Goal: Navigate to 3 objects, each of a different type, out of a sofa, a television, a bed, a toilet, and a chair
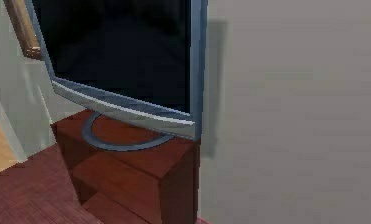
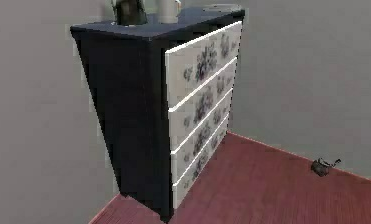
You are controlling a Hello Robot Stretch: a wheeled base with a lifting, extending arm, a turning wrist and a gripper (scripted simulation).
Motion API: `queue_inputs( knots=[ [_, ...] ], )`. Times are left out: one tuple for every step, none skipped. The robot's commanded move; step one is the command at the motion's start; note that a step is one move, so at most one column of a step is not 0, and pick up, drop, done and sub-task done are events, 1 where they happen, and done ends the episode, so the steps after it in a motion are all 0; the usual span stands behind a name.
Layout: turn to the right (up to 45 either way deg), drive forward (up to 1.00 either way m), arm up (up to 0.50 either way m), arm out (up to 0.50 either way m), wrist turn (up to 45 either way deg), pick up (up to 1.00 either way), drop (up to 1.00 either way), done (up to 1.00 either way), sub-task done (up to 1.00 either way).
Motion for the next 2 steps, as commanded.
queue_inputs(
  knots=[
    [-18.0, 0.0, 0.0, 0.0, 0.0, 0.0, 0.0, 0.0, 0.0],
    [0.0, 0.0, 0.0, 0.0, 0.0, 0.0, 0.0, 0.0, 1.0]
  ],
)
